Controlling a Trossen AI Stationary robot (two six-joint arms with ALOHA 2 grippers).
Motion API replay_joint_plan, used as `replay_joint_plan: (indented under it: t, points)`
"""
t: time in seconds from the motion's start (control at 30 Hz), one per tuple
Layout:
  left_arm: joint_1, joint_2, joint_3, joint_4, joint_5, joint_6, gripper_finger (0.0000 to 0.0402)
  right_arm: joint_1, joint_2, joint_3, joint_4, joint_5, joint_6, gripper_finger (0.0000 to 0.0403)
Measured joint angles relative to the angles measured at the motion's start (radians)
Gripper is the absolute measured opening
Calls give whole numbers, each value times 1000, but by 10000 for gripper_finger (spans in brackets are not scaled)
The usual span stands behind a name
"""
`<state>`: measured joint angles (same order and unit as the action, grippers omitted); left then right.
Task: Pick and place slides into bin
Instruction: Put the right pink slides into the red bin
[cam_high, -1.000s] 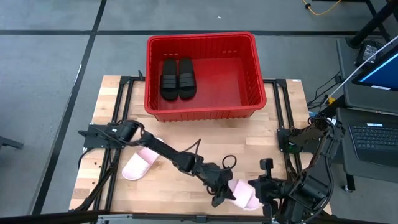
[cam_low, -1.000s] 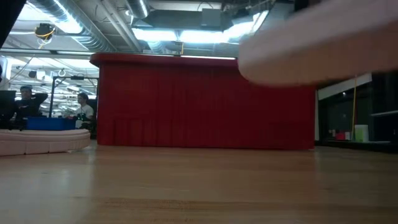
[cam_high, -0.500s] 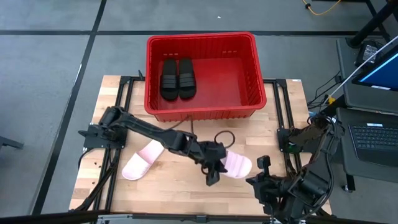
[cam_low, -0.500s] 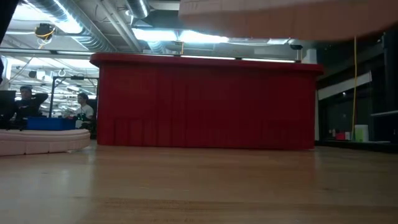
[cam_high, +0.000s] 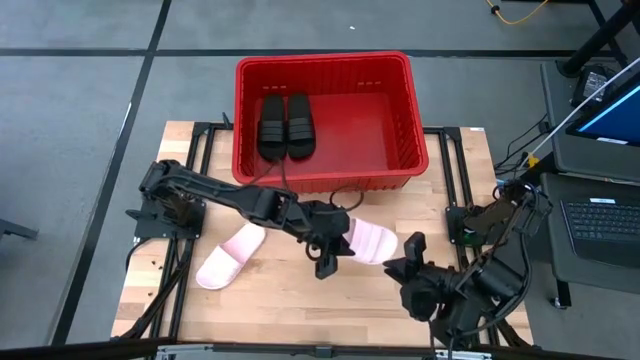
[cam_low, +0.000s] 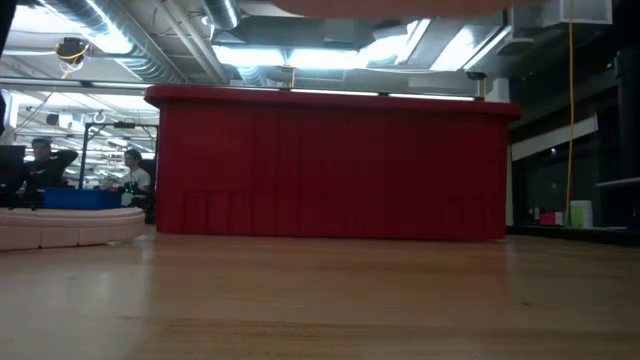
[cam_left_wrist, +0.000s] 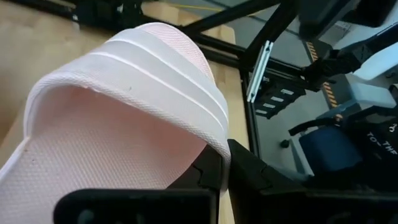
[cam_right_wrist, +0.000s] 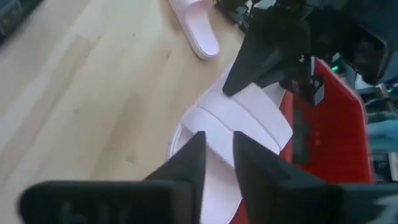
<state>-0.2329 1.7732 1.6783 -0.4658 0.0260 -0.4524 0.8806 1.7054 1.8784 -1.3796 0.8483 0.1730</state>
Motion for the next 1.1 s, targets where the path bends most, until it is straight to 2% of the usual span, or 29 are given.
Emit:
replay_joint_plan:
  t: [0.13,0.3,0.63,0.77,0.87,1.1]
  points:
    - [0,-31,0,-6,-1,28,7,-33,0,0,-1,19,-126,124]
    - [0,-66,0,-11,-1,57,7,-60,0,0,-1,122,-318,151]
    - [-1,-126,0,-68,3,79,8,-105,0,0,0,153,-468,154]
    - [-1,-126,0,-65,66,86,8,-131,0,0,25,154,-518,154]
    - [-1,-126,0,-67,75,102,8,-151,0,0,55,152,-551,154]
    - [1,-138,0,-67,75,107,8,-178,0,0,80,87,-575,154]
